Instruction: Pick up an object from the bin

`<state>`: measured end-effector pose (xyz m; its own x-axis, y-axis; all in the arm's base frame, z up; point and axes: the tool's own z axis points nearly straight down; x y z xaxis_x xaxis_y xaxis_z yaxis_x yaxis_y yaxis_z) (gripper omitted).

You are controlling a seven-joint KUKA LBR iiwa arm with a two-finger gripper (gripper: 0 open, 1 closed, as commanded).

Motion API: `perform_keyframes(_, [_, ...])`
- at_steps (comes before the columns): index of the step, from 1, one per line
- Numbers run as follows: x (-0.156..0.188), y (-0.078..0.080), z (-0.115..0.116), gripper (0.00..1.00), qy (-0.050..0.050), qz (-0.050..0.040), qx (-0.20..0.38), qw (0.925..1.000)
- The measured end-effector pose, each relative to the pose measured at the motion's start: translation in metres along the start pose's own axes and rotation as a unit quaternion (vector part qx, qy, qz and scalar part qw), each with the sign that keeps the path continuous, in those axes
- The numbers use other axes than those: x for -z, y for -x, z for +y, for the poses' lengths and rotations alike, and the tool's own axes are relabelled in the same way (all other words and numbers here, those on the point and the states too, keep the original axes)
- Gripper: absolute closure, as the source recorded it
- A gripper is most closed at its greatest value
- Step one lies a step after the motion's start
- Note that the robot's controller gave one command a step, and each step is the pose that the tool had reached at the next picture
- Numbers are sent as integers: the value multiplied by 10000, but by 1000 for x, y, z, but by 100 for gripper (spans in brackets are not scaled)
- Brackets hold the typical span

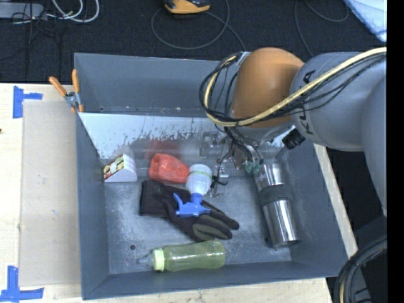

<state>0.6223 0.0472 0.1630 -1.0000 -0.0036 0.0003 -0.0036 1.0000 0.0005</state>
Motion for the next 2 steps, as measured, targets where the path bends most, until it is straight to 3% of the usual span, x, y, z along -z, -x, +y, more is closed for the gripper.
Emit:
perform_keyframes(1, [-70, -43, 41, 0, 2, 25, 509, 9987])
perform_keyframes(2, [-66, -56, 49, 0, 1, 38, 539, 9985])
